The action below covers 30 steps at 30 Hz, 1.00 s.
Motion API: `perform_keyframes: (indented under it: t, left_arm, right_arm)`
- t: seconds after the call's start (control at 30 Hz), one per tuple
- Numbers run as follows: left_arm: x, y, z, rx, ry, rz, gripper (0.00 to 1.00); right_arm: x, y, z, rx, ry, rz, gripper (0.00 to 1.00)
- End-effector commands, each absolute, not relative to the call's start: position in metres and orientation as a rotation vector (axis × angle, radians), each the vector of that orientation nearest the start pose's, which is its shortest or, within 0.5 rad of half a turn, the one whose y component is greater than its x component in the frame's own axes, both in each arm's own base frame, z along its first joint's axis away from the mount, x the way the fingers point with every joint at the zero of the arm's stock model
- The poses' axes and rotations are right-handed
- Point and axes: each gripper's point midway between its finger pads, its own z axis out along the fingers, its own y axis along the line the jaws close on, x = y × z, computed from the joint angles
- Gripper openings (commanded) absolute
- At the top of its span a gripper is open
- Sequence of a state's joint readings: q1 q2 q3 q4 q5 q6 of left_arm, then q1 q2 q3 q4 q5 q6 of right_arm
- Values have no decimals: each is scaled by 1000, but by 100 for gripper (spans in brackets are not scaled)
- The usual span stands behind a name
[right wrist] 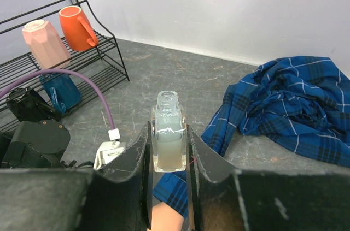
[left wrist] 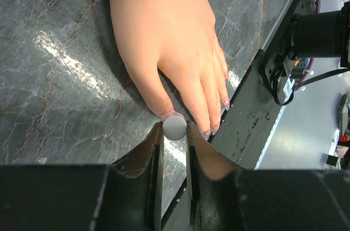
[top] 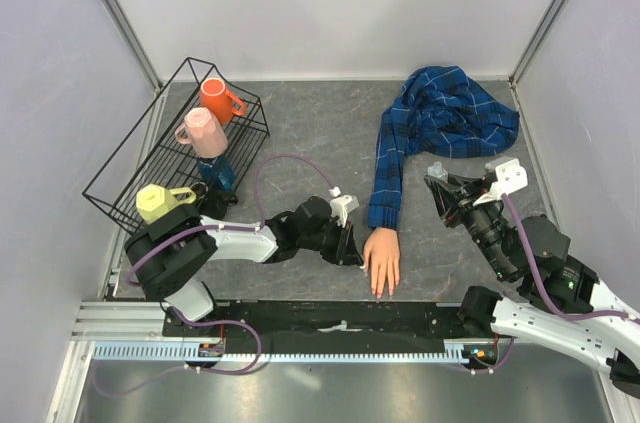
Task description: Paint the nails
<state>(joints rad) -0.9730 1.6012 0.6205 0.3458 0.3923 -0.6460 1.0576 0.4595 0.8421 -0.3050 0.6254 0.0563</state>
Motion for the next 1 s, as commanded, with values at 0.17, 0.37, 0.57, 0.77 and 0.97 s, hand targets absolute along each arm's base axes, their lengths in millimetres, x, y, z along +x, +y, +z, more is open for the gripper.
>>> perform_keyframes:
  t: [0.17, 0.37, 0.57, 0.77, 0.97]
  left_arm:
    - [149, -368, 60, 669, 2319, -1217, 2]
    - [155, -366, 61, 662, 2313, -1210, 2]
    - [156, -367, 63, 677, 2302, -1210, 2]
    - [159, -369, 66, 685, 2287, -1208, 2]
    - [162, -369, 67, 688, 2281, -1203, 2]
  right_arm:
    - [190, 134, 358, -241, 1486, 444, 0]
    - [190, 134, 358, -243, 1487, 442, 0]
    - [191, 135, 358, -247, 1490, 441, 0]
    - [190, 136, 357, -251, 1490, 444, 0]
    - [191, 136, 357, -249, 1492, 444, 0]
